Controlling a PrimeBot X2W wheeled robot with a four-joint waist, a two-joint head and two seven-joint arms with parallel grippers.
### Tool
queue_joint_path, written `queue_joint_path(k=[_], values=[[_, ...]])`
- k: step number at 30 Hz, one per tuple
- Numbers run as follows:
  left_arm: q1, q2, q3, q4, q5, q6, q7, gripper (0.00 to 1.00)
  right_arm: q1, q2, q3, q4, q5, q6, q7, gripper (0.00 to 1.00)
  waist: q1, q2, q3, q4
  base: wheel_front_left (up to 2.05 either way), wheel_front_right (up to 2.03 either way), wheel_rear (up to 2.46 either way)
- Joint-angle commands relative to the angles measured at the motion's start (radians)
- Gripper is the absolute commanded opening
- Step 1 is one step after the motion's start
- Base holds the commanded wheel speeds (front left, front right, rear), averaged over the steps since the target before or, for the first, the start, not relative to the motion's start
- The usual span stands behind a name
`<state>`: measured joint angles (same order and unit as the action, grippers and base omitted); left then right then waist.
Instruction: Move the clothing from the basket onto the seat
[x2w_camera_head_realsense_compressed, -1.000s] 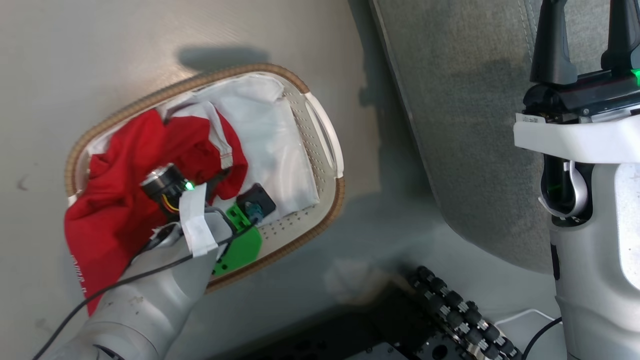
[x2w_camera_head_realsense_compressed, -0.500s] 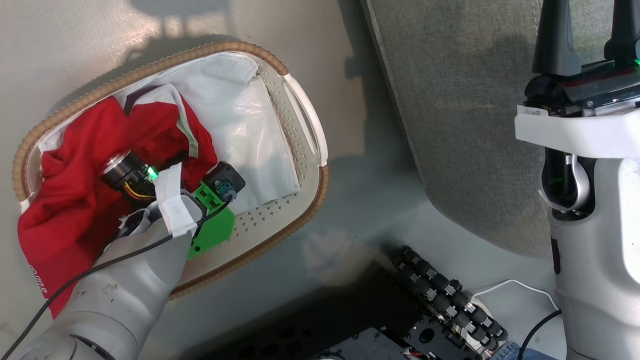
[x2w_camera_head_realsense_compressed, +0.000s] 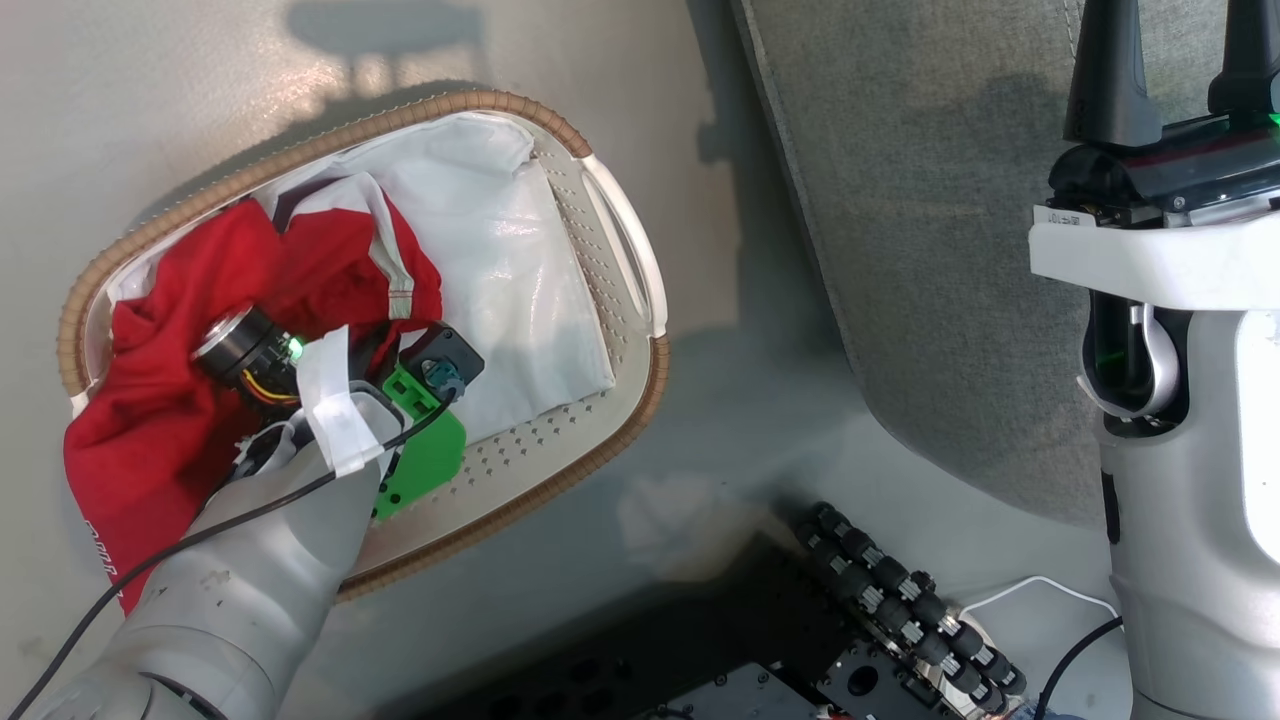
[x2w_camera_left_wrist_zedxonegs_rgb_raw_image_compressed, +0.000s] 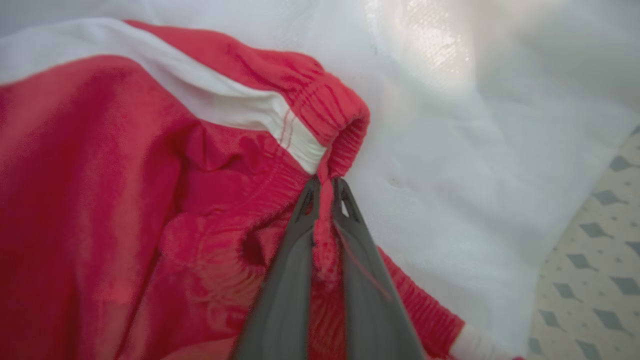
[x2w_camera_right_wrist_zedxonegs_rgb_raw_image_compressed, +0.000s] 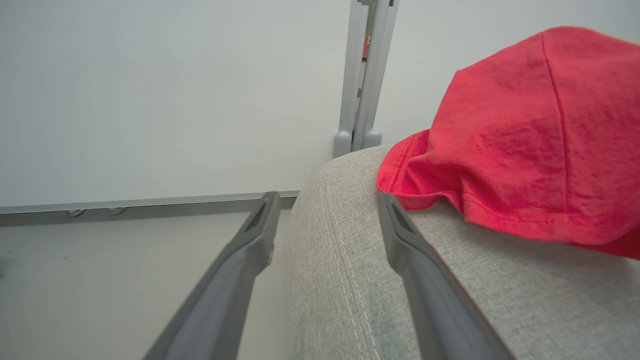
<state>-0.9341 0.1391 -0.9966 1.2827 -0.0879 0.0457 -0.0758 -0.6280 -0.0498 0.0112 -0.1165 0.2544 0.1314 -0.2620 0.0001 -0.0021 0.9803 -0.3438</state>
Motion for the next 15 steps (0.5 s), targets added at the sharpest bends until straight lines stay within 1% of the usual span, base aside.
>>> queue_joint_path(k=[1,8,12,15], values=[[0.010,0.008,0.004,0.002,-0.008,0.007,-0.004,0.00,-0.008,-0.001,0.000,0.004,-0.004,-0.001,-0.005,1.00,-0.0001,0.0021,-0.006,0.003,0.00,0.00,0.00],[0.029,-0.010,0.006,-0.009,-0.032,-0.008,-0.064,0.00,0.013,-0.002,-0.009,0.022,-0.027,-0.001,-0.005,1.00,-0.0001,0.0021,-0.051,0.021,0.00,0.00,0.00],[0.050,-0.022,0.007,-0.025,-0.051,-0.023,-0.117,0.00,0.029,-0.002,-0.013,0.034,-0.043,-0.001,-0.005,1.00,-0.0001,0.0021,-0.096,0.041,0.00,0.00,0.00],[0.073,-0.044,0.015,-0.044,-0.073,-0.042,-0.145,0.00,0.048,-0.002,-0.016,0.045,-0.064,-0.001,-0.005,1.00,-0.0001,0.0021,-0.145,0.066,0.00,0.00,0.00]])
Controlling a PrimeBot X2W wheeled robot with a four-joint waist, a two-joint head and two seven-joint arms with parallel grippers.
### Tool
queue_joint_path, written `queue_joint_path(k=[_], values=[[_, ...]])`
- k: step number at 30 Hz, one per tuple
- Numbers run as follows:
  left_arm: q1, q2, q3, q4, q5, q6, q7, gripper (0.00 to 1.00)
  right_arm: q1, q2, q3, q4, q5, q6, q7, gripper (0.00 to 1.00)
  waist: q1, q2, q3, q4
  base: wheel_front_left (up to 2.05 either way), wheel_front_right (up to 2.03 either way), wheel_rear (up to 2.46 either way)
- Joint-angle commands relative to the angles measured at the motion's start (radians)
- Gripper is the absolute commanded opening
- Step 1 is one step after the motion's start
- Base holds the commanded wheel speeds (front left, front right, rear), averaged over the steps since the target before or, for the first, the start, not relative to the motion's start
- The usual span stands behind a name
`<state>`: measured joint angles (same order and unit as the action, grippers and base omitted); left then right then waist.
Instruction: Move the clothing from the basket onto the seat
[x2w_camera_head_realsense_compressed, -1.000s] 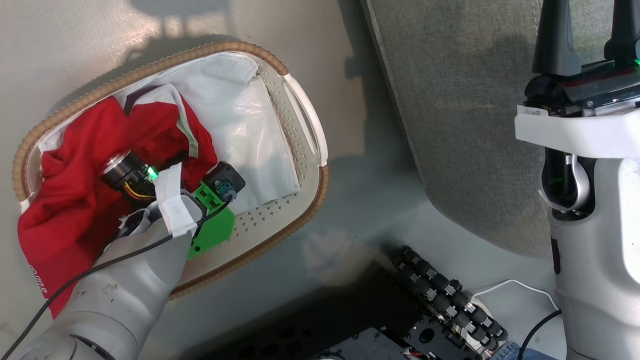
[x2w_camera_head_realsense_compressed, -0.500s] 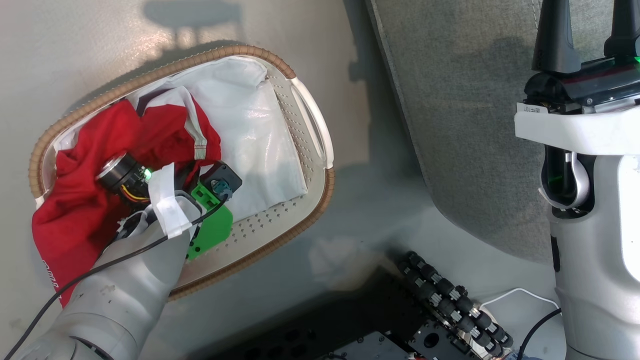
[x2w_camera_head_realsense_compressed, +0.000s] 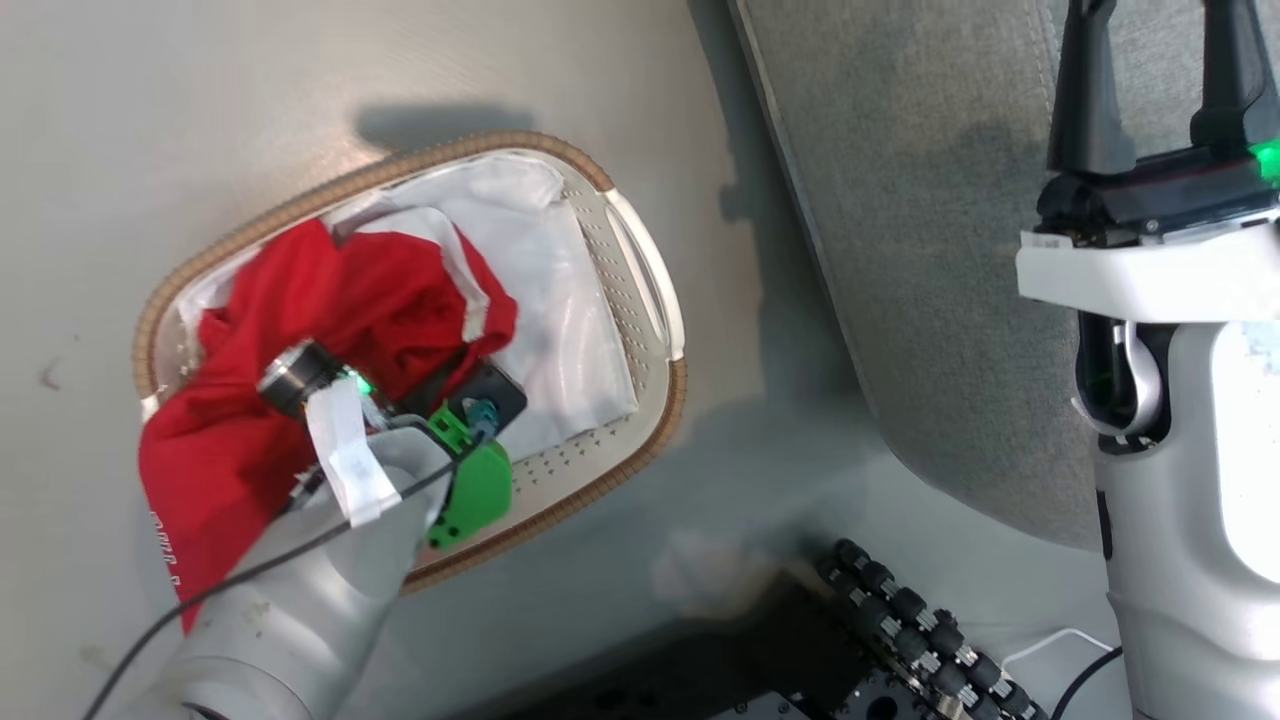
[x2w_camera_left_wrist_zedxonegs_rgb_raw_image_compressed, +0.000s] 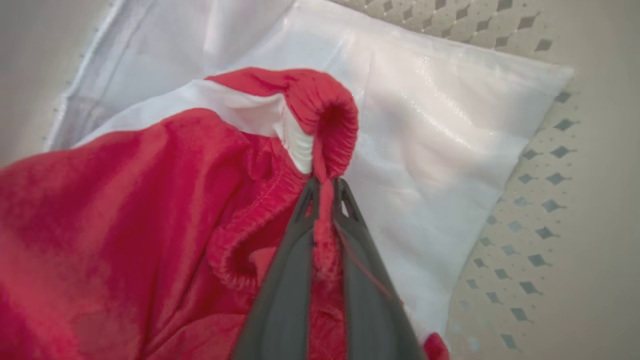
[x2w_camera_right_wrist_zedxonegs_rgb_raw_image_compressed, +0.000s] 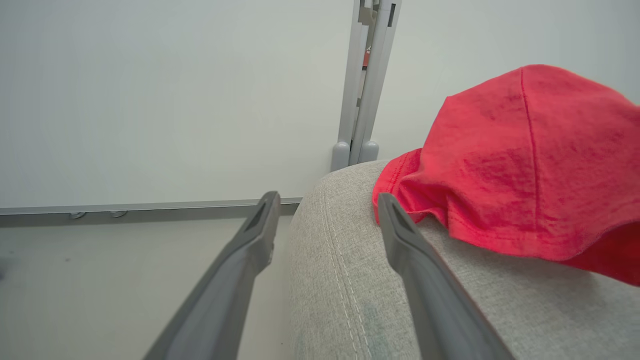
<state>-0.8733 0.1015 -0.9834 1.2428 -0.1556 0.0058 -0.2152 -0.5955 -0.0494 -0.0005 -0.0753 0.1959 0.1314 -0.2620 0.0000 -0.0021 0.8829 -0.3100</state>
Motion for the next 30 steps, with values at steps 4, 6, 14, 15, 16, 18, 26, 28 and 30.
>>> queue_joint_path(k=[4,6,14,15,16,18,26,28,30], values=[[0.032,-0.022,0.004,-0.057,-0.024,-0.017,-0.035,0.00,0.040,-0.002,-0.001,0.017,-0.034,-0.001,-0.005,1.00,0.0000,0.0021,-0.111,0.067,0.00,0.00,0.00],[0.048,-0.029,0.007,-0.091,-0.035,-0.023,-0.043,0.00,0.054,-0.003,0.004,0.024,-0.045,-0.001,-0.005,1.00,0.0000,0.0021,-0.147,0.084,0.00,0.00,0.00],[0.105,-0.009,0.033,-0.307,-0.062,0.000,-0.050,0.00,0.113,-0.003,-0.002,0.072,-0.079,-0.001,-0.005,1.00,0.0000,0.0021,-0.309,0.150,0.00,0.00,0.00],[0.117,-0.001,0.041,-0.342,-0.065,0.004,-0.050,0.00,0.122,-0.003,-0.004,0.079,-0.083,-0.001,-0.005,1.00,0.0000,0.0021,-0.330,0.156,0.00,0.00,0.00],[0.129,0.011,0.050,-0.382,-0.067,0.006,-0.050,0.00,0.131,-0.003,-0.004,0.086,-0.086,-0.001,-0.005,1.00,0.0000,0.0021,-0.354,0.162,0.00,0.00,0.00],[0.152,0.031,0.066,-0.456,-0.073,0.014,-0.049,0.00,0.153,-0.003,-0.005,0.100,-0.089,-0.001,-0.005,1.00,0.0000,0.0021,-0.399,0.171,0.00,0.00,0.00],[0.214,0.107,0.102,-0.666,-0.081,0.015,-0.049,0.00,0.247,-0.003,-0.028,0.151,-0.108,-0.001,-0.005,1.00,0.0000,0.0021,-0.576,0.196,0.00,0.00,0.00],[0.219,0.123,0.106,-0.698,-0.086,0.010,-0.049,0.00,0.273,-0.003,-0.030,0.162,-0.115,-0.001,-0.005,1.00,0.0000,0.0021,-0.617,0.198,0.00,0.00,0.00],[0.220,0.139,0.107,-0.723,-0.088,0.004,-0.049,0.00,0.297,-0.003,-0.033,0.171,-0.120,-0.001,-0.005,1.00,0.0000,0.0021,-0.654,0.197,0.00,0.00,0.00]])
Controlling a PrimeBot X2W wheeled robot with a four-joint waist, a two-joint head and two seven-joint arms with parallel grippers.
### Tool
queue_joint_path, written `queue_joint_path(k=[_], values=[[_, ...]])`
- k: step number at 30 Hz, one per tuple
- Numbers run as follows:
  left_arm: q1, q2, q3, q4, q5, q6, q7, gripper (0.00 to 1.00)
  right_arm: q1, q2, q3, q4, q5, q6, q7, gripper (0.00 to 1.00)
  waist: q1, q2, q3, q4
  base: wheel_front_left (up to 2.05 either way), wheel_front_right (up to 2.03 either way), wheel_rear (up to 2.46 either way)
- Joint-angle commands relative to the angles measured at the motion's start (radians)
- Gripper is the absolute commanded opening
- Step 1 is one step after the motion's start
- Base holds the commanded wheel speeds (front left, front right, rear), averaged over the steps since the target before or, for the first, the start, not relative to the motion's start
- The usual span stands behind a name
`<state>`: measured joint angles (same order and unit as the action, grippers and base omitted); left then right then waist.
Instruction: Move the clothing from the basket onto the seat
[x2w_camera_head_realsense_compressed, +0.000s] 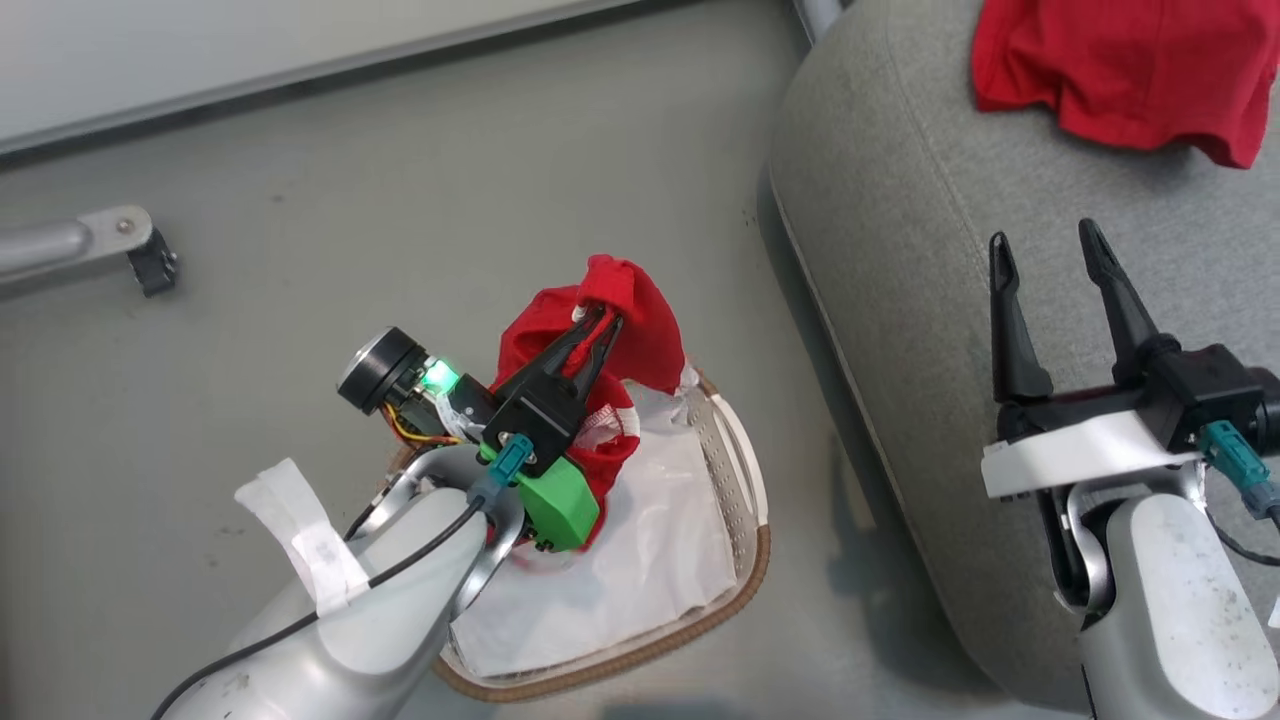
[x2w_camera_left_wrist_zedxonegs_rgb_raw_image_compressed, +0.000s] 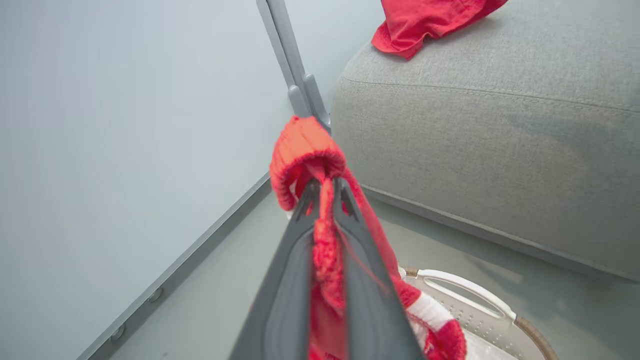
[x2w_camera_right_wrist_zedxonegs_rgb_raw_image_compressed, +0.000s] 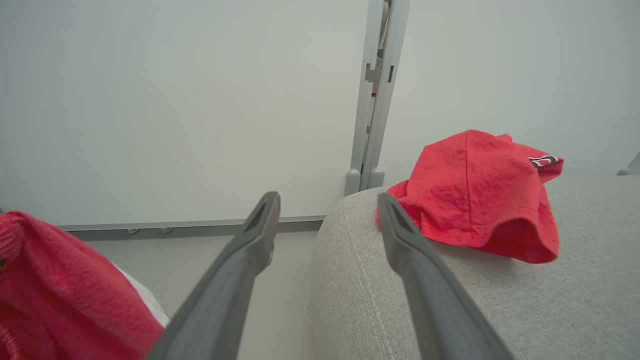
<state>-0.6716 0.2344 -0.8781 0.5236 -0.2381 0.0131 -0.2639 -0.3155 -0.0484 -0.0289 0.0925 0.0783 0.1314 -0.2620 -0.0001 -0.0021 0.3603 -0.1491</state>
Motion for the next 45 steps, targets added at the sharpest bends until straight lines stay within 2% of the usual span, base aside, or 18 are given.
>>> queue_joint_path(k=[1,12,19,26,37,45], values=[[0.015,0.016,0.002,-0.016,-0.004,-0.005,0.002,0.00,0.029,-0.004,-0.005,0.009,-0.006,-0.001,-0.005,1.00,0.0001,0.0021,-0.150,0.035,0.00,0.00,0.00],[-0.082,0.064,0.011,-0.107,-0.008,-0.038,0.065,0.00,0.095,-0.004,0.015,0.056,-0.023,-0.001,-0.005,1.00,0.0001,0.0021,-0.282,0.012,0.00,0.00,0.00],[-0.175,0.083,0.025,-0.144,-0.019,-0.073,0.089,0.00,0.099,-0.004,0.055,0.077,-0.018,-0.001,-0.005,1.00,0.0001,0.0021,-0.313,-0.003,0.00,0.00,0.00],[-0.240,0.100,0.045,-0.168,-0.034,-0.085,0.103,0.00,0.090,-0.004,0.105,0.105,-0.011,-0.001,-0.005,1.00,0.0001,0.0021,-0.334,-0.006,0.00,0.00,0.00],[-0.307,0.062,0.019,-0.183,-0.042,-0.101,0.127,0.00,-0.009,-0.004,0.248,0.180,-0.016,-0.001,-0.005,1.00,0.0001,0.0021,-0.361,0.023,0.00,0.00,0.00],[-0.347,0.018,-0.014,-0.190,-0.048,-0.115,0.129,0.00,-0.136,-0.004,0.371,0.306,0.046,-0.001,-0.005,1.00,0.0001,0.0021,-0.372,0.062,0.00,0.00,0.00]])
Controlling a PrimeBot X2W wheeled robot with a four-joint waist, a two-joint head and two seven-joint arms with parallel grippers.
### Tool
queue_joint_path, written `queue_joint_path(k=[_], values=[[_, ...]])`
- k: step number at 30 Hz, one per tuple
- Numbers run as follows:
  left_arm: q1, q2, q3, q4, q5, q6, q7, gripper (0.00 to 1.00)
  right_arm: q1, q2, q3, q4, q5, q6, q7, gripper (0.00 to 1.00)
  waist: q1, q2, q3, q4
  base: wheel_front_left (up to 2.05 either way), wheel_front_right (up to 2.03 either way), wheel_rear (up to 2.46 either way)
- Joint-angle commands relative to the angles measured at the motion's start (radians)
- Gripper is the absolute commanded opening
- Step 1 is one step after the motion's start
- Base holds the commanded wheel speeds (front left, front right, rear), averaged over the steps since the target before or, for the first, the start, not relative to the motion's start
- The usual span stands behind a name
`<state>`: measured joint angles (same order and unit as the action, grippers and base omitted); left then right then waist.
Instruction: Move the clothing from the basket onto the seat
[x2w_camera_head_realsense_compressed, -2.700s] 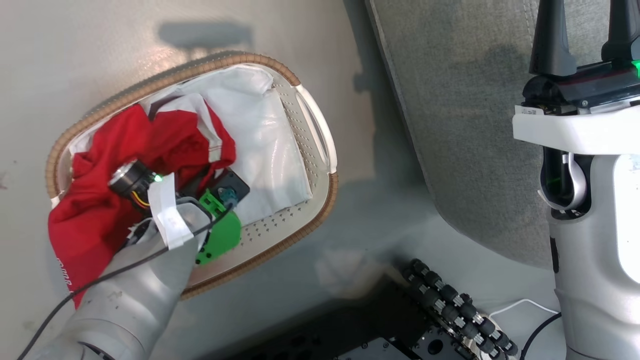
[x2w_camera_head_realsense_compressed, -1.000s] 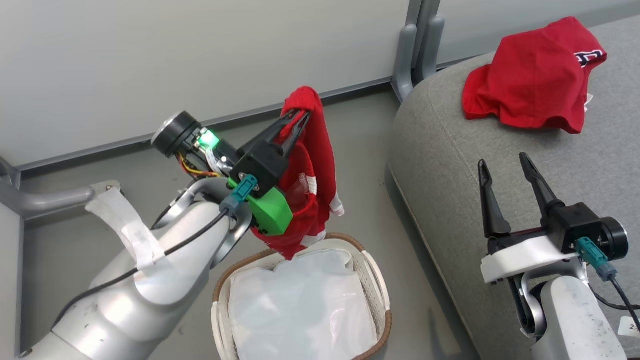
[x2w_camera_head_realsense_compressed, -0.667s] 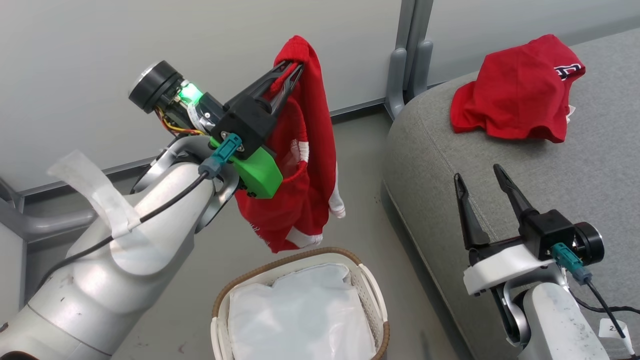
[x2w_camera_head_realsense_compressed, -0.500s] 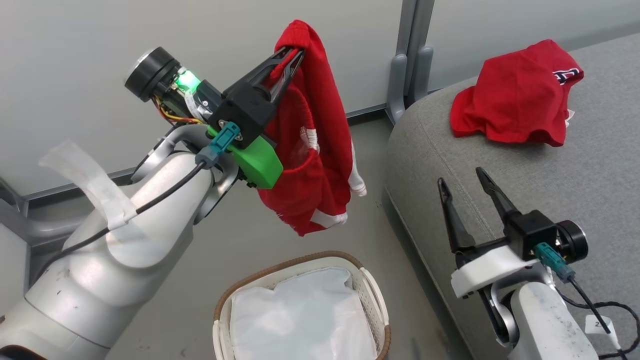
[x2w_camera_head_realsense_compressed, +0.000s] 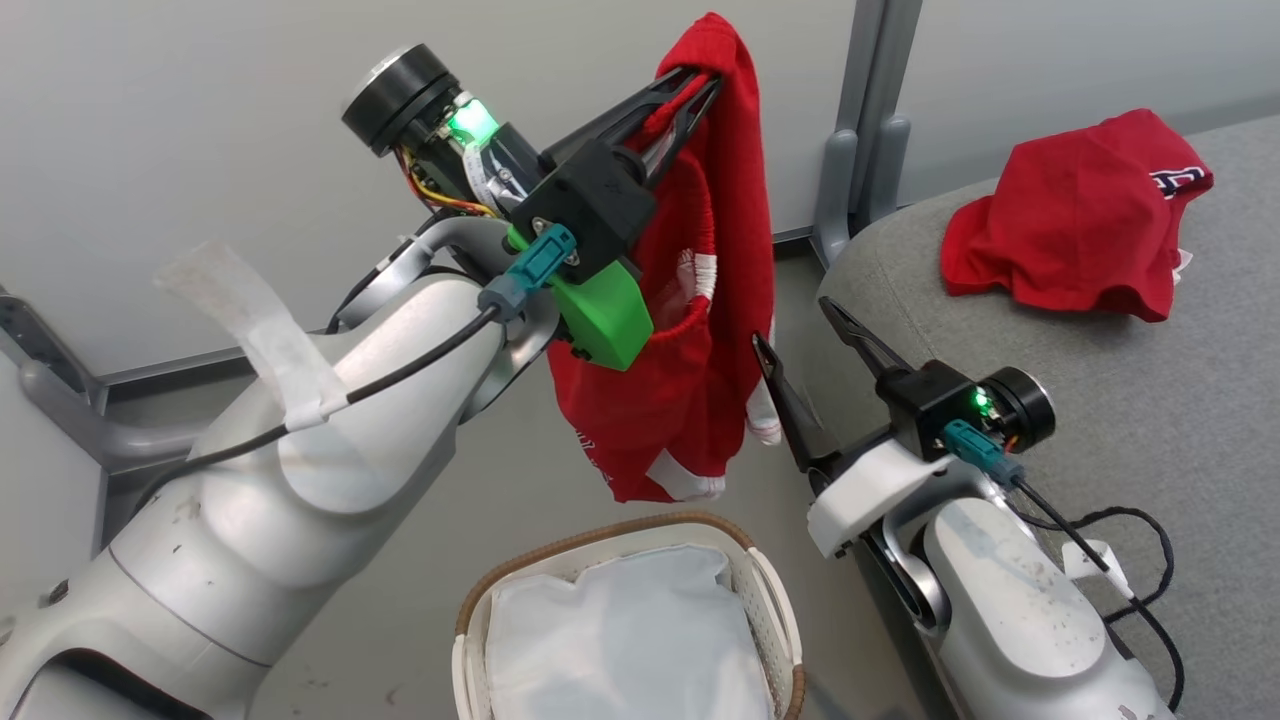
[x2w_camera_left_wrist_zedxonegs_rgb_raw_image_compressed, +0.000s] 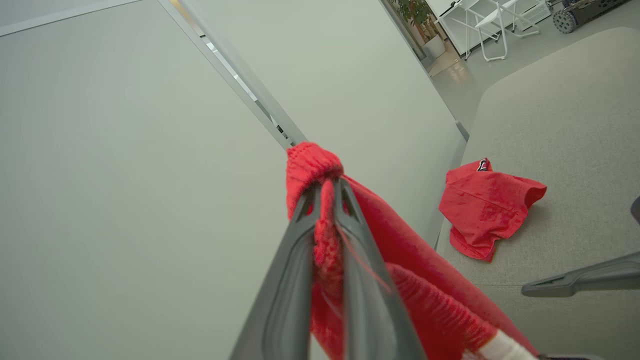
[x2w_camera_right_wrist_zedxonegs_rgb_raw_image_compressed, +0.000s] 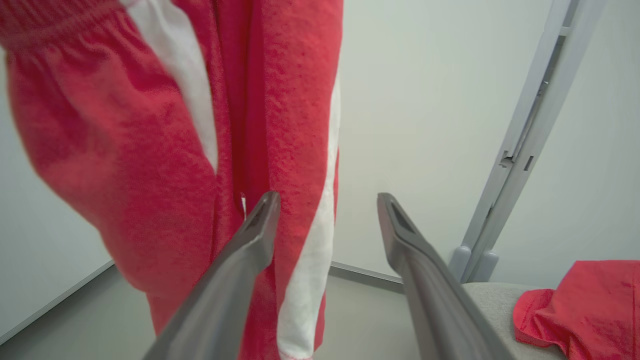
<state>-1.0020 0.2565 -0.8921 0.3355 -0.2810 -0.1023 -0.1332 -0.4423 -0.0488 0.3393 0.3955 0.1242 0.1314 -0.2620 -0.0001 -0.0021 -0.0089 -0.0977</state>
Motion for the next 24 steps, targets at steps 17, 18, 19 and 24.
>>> queue_joint_path(k=[17,18,19,24], values=[[0.020,-0.005,-0.053,-0.096,-0.048,-0.013,-0.062,0.00,-0.173,-0.003,0.058,0.146,-0.016,-0.001,-0.005,0.00,0.0001,0.0021,-0.001,0.076,0.00,0.00,0.00],[0.026,-0.002,-0.050,-0.099,-0.055,-0.009,-0.061,0.00,-0.178,-0.004,0.055,0.146,-0.019,-0.001,-0.005,0.00,0.0001,0.0021,0.000,0.077,0.00,0.00,0.00],[0.037,0.001,-0.046,-0.101,-0.065,-0.004,-0.060,0.00,-0.182,-0.004,0.052,0.144,-0.023,-0.001,-0.005,0.00,0.0001,0.0021,0.001,0.077,0.00,0.00,0.00],[0.094,0.016,-0.019,-0.094,-0.107,0.023,-0.075,0.07,-0.190,-0.003,0.038,0.133,-0.031,-0.001,-0.005,0.00,0.0001,0.0021,0.007,0.076,0.00,0.00,0.00]])
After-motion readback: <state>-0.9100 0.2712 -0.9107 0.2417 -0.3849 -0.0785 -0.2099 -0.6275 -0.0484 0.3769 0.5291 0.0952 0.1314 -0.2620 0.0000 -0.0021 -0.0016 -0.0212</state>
